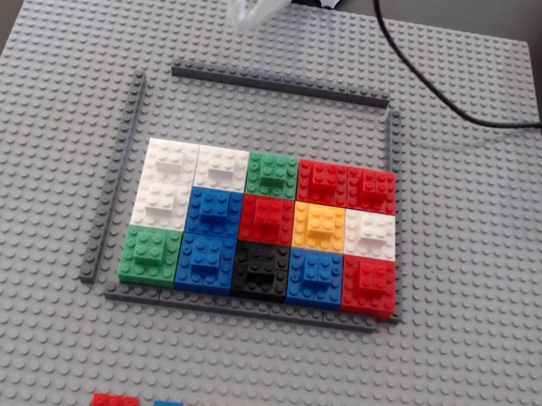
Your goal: Grab the cube and place it into the grid
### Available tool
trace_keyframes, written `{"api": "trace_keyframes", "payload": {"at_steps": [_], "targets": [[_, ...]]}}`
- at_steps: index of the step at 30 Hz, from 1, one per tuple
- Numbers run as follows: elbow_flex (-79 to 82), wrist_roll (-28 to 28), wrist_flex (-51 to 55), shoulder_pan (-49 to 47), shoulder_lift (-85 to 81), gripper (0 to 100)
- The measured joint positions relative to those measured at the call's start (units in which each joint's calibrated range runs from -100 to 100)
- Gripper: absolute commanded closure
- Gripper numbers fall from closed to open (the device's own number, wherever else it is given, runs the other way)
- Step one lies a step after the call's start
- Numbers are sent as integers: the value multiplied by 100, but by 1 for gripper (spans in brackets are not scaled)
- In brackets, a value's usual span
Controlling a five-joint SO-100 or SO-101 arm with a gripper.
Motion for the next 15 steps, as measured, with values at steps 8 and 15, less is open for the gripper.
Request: {"api": "trace_keyframes", "payload": {"at_steps": [8,15], "targets": [[1121,-293,-376,-343,-1959,100],[2657,-225,-1065,-467,-3511,100]]}}
